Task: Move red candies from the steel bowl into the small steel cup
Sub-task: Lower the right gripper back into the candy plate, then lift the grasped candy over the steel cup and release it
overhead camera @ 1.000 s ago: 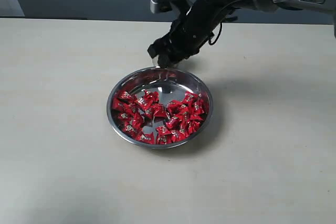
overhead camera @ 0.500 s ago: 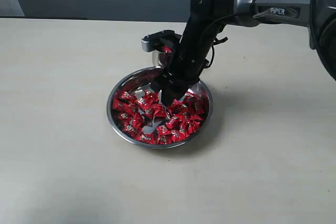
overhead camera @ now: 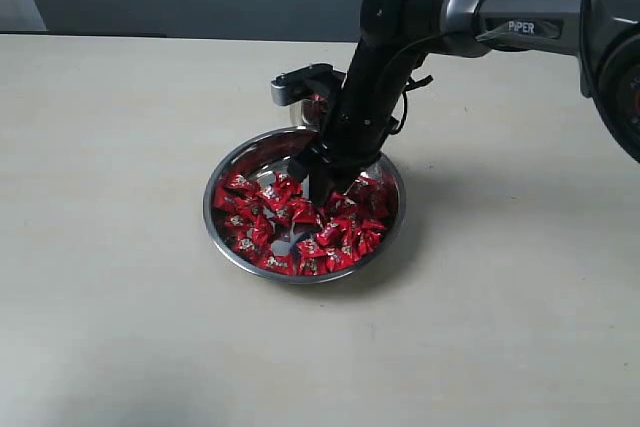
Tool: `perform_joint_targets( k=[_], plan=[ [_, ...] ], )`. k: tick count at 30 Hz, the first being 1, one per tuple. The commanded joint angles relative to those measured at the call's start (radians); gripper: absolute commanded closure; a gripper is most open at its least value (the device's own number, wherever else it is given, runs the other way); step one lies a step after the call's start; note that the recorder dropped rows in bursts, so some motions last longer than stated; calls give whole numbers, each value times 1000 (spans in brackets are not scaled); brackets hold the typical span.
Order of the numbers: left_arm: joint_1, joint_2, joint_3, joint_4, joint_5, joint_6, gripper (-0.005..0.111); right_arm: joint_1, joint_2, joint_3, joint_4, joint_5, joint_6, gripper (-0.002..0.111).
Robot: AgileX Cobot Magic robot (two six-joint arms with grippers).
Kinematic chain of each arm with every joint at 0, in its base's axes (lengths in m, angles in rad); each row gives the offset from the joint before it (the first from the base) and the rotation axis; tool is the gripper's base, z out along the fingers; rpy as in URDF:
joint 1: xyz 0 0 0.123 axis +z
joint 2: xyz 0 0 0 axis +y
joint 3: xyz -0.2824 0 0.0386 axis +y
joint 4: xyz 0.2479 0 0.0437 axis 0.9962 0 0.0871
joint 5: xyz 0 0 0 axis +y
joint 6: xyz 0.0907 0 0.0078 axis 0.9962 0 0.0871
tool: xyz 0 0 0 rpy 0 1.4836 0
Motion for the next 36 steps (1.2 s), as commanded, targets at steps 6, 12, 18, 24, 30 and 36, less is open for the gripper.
perform_joint_targets(
  k=[6, 12, 18, 24, 30, 36],
  plan=[
    [-5, -7, 3, 1, -4, -2, 106, -2, 38, -2, -7, -32, -5, 69],
    [-5, -7, 3, 1, -4, -2, 106, -2, 45, -2, -7, -38, -5, 73],
    [-5, -7, 3, 1, -4, -2, 106, -2, 29, -2, -7, -40, -5, 109],
    [-5, -7, 3, 1, -4, -2, 106, -5, -45, -2, -9, -154, -5, 109],
    [-5, -7, 3, 1, -4, -2, 106, -5, -102, -2, -55, -384, -5, 109],
    [-5, -7, 3, 1, -4, -2, 106, -5, -108, -2, -55, -591, 1, 109]
  ],
)
